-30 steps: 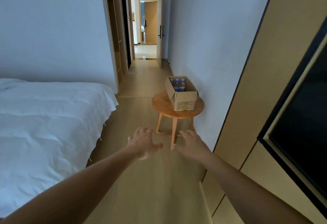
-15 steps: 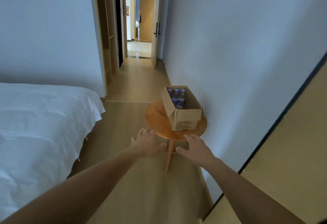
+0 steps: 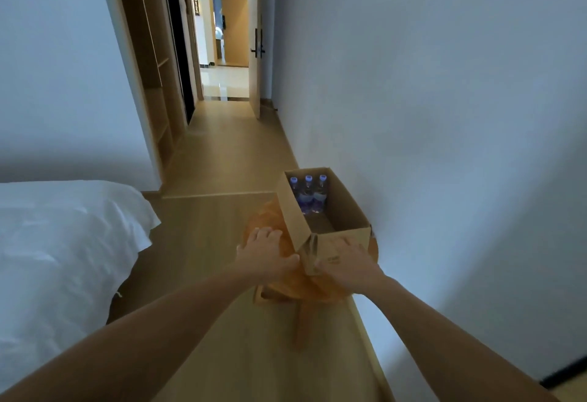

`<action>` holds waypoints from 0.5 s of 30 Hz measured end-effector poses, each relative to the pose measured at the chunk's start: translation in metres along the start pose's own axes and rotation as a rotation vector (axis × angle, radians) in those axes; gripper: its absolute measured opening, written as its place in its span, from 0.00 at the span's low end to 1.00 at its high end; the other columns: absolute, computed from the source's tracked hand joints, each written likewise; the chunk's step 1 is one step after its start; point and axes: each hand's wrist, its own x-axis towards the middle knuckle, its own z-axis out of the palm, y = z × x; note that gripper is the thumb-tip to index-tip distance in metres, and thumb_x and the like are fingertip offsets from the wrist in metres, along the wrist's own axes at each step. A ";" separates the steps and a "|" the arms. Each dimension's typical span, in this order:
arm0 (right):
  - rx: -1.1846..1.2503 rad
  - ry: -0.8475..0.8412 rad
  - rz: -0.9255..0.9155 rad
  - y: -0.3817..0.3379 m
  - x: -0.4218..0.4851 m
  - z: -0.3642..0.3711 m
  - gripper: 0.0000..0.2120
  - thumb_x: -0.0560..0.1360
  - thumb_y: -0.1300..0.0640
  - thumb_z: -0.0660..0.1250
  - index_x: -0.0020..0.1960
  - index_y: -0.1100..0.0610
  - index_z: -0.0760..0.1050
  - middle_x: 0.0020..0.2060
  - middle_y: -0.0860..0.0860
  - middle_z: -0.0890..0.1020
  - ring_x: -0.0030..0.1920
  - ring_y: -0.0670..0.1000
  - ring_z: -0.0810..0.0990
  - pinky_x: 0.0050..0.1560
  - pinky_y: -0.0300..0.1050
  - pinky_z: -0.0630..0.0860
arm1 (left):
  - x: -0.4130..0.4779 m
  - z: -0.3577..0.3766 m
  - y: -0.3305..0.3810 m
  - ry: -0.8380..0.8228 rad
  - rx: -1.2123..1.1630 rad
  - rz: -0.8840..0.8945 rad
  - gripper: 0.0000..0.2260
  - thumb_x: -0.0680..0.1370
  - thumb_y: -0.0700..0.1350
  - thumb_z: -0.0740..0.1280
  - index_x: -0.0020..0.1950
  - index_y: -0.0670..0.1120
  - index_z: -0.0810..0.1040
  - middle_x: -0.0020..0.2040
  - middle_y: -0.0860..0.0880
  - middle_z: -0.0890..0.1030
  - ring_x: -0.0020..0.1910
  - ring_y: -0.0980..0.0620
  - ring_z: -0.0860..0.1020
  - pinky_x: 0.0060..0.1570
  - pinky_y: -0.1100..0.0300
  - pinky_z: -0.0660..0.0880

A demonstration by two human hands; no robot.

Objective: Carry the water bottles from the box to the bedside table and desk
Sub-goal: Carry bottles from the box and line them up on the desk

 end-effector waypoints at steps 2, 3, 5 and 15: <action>-0.061 0.007 -0.012 0.003 0.046 -0.008 0.32 0.78 0.40 0.61 0.77 0.51 0.58 0.76 0.53 0.62 0.75 0.57 0.61 0.73 0.56 0.59 | 0.040 -0.004 0.000 -0.003 0.009 -0.013 0.34 0.78 0.64 0.62 0.80 0.50 0.59 0.81 0.48 0.57 0.81 0.44 0.53 0.76 0.36 0.56; -0.078 0.011 -0.010 0.004 0.066 -0.014 0.32 0.78 0.39 0.60 0.78 0.50 0.56 0.76 0.52 0.61 0.75 0.56 0.61 0.73 0.57 0.59 | 0.060 -0.007 0.000 -0.009 0.013 -0.026 0.34 0.78 0.64 0.62 0.80 0.50 0.59 0.81 0.48 0.56 0.81 0.44 0.52 0.76 0.36 0.56; -0.049 0.006 -0.022 0.006 0.102 -0.025 0.31 0.79 0.38 0.58 0.78 0.49 0.56 0.75 0.50 0.62 0.75 0.55 0.61 0.73 0.59 0.59 | 0.098 -0.015 0.005 -0.011 0.024 -0.054 0.34 0.78 0.64 0.62 0.80 0.51 0.60 0.81 0.48 0.57 0.81 0.44 0.53 0.76 0.37 0.57; 0.081 -0.037 -0.077 0.015 0.267 -0.049 0.27 0.79 0.42 0.62 0.74 0.50 0.63 0.72 0.50 0.67 0.67 0.53 0.72 0.68 0.53 0.71 | 0.259 -0.022 0.002 -0.015 0.002 -0.088 0.34 0.76 0.65 0.63 0.78 0.52 0.62 0.77 0.48 0.64 0.78 0.45 0.59 0.73 0.40 0.62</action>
